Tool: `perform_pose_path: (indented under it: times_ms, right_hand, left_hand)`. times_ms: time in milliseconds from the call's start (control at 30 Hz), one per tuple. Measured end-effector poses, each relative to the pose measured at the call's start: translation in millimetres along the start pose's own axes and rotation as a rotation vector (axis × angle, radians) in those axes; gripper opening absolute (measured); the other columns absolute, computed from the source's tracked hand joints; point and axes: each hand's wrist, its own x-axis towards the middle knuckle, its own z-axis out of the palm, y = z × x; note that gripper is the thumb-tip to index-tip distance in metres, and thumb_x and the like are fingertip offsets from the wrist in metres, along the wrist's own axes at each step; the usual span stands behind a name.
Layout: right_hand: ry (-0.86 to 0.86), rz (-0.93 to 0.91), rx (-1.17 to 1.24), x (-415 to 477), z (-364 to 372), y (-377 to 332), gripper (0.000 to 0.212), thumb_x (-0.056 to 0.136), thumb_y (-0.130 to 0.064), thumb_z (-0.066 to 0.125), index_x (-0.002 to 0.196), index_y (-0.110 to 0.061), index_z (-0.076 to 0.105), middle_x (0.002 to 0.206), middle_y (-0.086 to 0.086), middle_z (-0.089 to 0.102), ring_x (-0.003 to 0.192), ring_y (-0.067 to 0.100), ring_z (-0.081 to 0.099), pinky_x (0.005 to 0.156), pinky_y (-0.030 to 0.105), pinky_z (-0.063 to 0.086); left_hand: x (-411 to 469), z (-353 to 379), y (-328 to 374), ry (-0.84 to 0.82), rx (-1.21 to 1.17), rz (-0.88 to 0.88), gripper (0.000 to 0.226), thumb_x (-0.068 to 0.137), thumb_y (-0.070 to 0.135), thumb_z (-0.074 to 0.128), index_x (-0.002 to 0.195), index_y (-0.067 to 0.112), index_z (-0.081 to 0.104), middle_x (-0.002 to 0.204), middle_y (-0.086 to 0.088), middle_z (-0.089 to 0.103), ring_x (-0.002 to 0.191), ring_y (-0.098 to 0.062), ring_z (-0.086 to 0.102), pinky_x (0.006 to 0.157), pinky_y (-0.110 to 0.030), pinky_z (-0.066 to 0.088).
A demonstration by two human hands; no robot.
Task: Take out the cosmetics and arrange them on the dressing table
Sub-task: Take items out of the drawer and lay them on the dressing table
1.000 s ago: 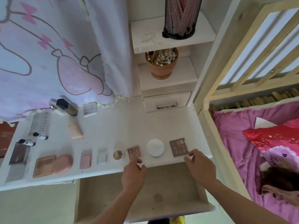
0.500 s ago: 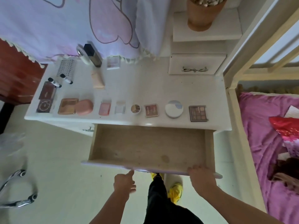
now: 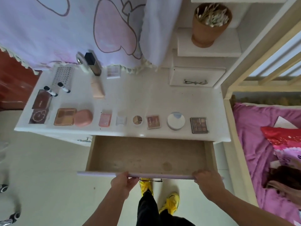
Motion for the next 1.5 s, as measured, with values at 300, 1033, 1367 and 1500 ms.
perform_pose_path:
  times_ms: [300,1033,1367,1500]
  right_hand:
    - [0.159,0.332,0.242,32,-21,-5,0.032,0.074,-0.041,0.082,0.092,-0.020,0.067,0.095,-0.001,0.061,0.090,0.019,0.058,0.061,0.030,0.050]
    - [0.108,1.309,2.167,101,-88,-32,0.014,0.086,0.014,0.057,0.096,0.008,0.063,0.062,0.017,0.068,0.048,0.021,0.065,0.058,0.029,0.059]
    - [0.149,1.280,2.225,101,-85,-28,0.025,0.086,0.012,0.053,0.110,0.009,0.060,0.068,0.021,0.068,0.062,0.026,0.067,0.053,0.031,0.059]
    - [0.192,1.252,2.260,101,-86,-29,0.024,0.082,0.010,0.060,0.105,0.007,0.061,0.053,0.015,0.066,0.063,0.027,0.067,0.054,0.029,0.059]
  left_hand:
    - [8,37,61,-0.066,0.022,-0.007,0.035,0.092,0.002,0.055,0.124,-0.009,0.048,0.084,-0.028,0.059,0.068,-0.041,0.064,0.042,-0.038,0.057]
    - [-6,76,129,-0.300,0.066,-0.049,0.045,0.094,0.024,0.061,0.131,0.002,0.048,0.108,-0.026,0.061,0.083,-0.037,0.063,0.074,-0.042,0.057]
    - [0,84,126,-0.222,0.070,-0.008,0.025,0.098,0.014,0.053,0.120,0.005,0.046,0.093,-0.022,0.060,0.076,-0.036,0.061,0.071,-0.042,0.054]
    - [1,84,127,-0.215,0.047,0.005,0.021,0.098,0.012,0.053,0.117,0.006,0.045,0.093,-0.021,0.058,0.075,-0.035,0.060,0.070,-0.043,0.054]
